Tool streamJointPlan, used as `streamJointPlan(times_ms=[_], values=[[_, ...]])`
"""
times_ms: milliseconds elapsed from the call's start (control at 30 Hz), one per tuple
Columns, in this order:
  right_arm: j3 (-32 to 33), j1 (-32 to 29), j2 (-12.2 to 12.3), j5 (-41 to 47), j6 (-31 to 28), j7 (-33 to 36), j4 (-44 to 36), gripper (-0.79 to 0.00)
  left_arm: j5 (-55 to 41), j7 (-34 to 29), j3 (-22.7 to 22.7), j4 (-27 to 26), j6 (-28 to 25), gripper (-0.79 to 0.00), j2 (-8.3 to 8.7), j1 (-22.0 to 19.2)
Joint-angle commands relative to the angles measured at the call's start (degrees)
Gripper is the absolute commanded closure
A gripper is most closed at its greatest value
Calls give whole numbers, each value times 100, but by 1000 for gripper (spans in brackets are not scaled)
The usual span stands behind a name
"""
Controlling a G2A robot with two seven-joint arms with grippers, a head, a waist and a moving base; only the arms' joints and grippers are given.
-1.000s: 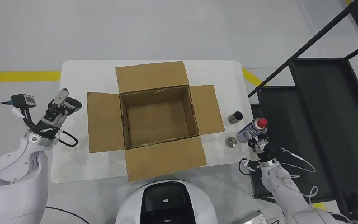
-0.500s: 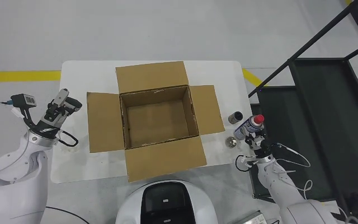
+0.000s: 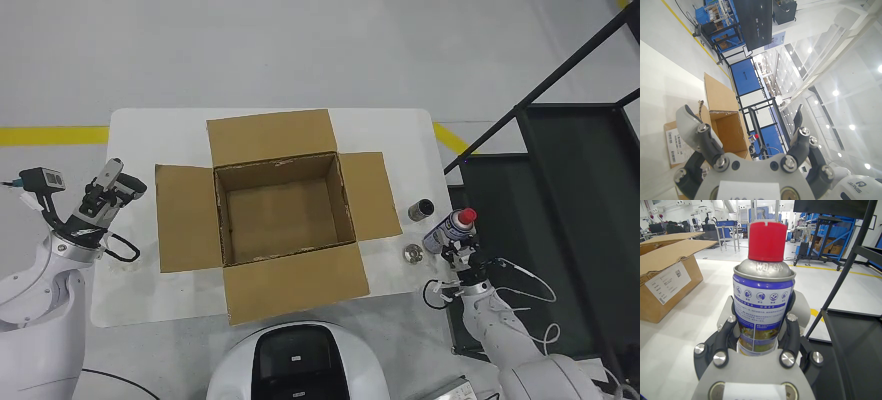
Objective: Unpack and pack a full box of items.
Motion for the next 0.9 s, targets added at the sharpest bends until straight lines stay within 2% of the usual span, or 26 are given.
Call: streamJointPlan(times_ms=[0,33,133,200,267,333,367,400,433,633,867], values=[[-19,-3,-1,4,2,-2,16,0,0,0,0,0,0,-785,0,0],[-32,-6,-4,6,2,-1,18,0,0,0,0,0,0,-785,0,0],[-69,-22,-19,24,7,-7,23,-142,0,0,0,0,0,-785,0,0],[-95,-36,-29,38,5,-5,23,-326,0,0,0,0,0,-785,0,0],[-118,-66,-44,77,-1,1,3,-413,0,0,0,0,0,-785,0,0],[-139,-111,-58,119,14,-14,-22,-536,0,0,0,0,0,-785,0,0],[-159,-138,-64,119,21,-21,-34,-674,0,0,0,0,0,-785,0,0],[-182,-163,-71,113,27,-27,-53,-760,0,0,0,0,0,-785,0,0],[-198,-187,-77,120,36,-36,-63,-785,0,0,0,0,0,-785,0,0],[-295,-353,-103,213,82,-83,-293,-785,0,0,0,0,0,-785,0,0],[-278,-673,-8,419,382,-383,-679,-785,0,0,0,0,0,-785,0,0]])
